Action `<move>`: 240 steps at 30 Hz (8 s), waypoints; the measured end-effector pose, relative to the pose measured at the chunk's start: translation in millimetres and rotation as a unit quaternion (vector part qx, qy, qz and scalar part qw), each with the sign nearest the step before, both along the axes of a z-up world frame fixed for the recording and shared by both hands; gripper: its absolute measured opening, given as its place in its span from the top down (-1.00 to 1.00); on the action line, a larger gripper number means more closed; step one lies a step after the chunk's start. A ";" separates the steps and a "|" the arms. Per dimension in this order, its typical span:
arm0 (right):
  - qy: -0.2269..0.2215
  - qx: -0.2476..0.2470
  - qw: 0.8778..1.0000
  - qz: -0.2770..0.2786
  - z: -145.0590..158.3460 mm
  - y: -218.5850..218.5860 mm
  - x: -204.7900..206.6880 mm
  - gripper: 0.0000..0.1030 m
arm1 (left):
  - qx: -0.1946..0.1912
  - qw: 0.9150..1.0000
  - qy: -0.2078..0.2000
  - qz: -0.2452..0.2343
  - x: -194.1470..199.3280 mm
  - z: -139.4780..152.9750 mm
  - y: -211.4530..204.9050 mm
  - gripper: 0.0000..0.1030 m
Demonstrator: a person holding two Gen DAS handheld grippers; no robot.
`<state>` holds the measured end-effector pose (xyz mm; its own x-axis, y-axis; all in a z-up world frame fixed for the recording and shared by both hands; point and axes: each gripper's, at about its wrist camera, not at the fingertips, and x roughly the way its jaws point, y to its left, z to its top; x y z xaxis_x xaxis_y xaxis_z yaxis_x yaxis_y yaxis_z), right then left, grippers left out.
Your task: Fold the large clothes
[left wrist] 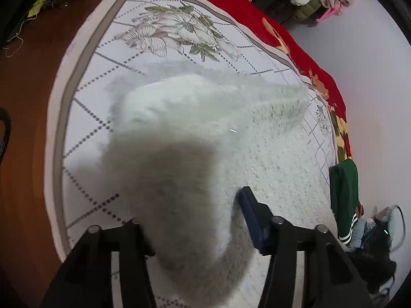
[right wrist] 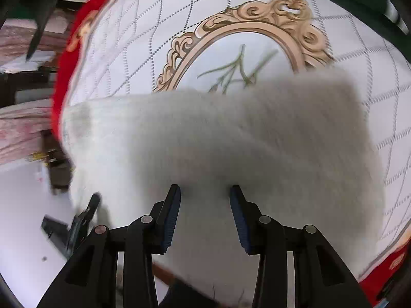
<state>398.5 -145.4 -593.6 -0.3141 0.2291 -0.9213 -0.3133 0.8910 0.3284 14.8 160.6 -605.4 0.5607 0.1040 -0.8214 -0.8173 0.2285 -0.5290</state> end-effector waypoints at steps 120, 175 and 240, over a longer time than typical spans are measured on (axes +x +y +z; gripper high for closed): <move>0.158 0.292 0.939 -0.089 17.5 -139.4 -46.6 -1.00 | 0.017 0.930 0.031 -0.366 131.8 16.4 -4.3 -0.78; -0.024 0.312 0.891 -0.330 190.6 -251.7 133.6 -0.35 | 0.088 0.769 -0.085 -0.627 509.8 170.1 -101.4 -0.83; -0.496 -0.175 0.790 -0.314 750.9 -151.4 -277.2 -1.00 | 0.376 0.763 -0.085 -0.518 176.8 514.5 -108.0 -0.92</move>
<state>121.3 -296.9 157.3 0.6770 -0.2711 -0.6843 0.2791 0.9548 -0.1022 191.6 52.6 -91.0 0.7543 -0.0604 -0.6538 0.0737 0.9973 -0.0072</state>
